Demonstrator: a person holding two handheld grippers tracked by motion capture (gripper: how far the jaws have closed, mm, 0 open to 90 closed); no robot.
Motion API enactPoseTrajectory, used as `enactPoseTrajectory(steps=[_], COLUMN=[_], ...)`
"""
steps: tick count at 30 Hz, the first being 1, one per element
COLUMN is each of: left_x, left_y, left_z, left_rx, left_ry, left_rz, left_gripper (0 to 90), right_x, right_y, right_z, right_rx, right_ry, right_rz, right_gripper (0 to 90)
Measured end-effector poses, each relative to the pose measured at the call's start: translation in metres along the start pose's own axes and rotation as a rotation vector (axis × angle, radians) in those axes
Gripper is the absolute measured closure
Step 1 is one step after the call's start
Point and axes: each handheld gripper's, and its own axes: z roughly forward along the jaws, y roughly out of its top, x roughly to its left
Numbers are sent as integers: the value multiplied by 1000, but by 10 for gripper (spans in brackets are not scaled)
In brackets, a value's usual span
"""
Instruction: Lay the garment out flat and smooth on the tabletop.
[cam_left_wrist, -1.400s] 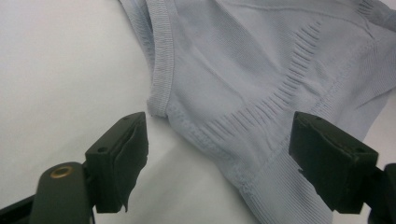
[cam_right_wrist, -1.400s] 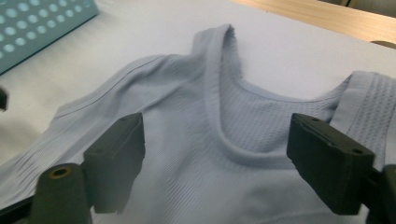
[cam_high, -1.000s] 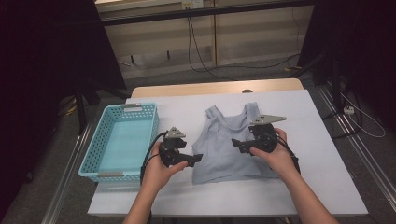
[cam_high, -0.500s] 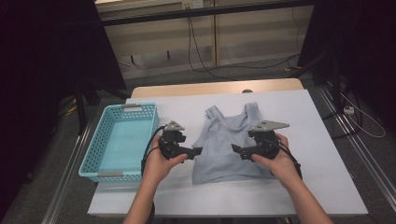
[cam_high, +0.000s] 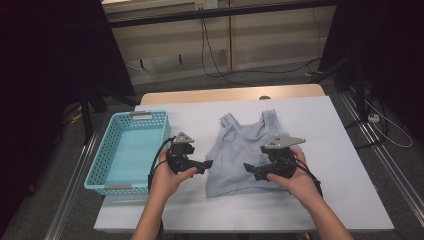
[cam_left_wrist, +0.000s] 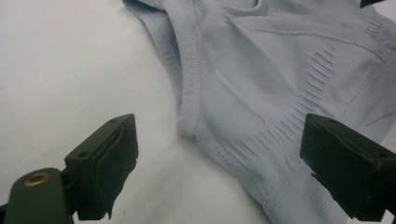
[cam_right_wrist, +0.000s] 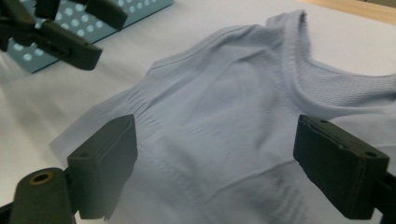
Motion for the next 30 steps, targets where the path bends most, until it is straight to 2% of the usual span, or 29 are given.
enactPoseTrajectory(steps=[7,9,12,14,15,20,30], left_x=[3,3,2,3,3,4,4], left_y=[-1,-1,-2,-2,-3,-4,-3], left_z=[-2,-3,-3,-2,-2,0,-1], left_rx=[0,-3,-2,-2,-1,-1,-8], left_ry=[2,1,0,12,7,7,15], left_rz=[2,-1,-1,10,-1,-3,-3], left_gripper=[102,102,101,100,100,98,98], right_x=[17,20,23,25,26,36,51], right_y=[0,-1,-2,-3,-3,-8,-10], right_z=[9,12,14,15,16,25,36], right_rx=[21,28,19,16,20,64,87], right_ry=[58,61,39,42,48,75,125], right_rz=[-40,-45,-57,-56,-58,-91,-128], right_gripper=[133,132,133,132,131,125,153])
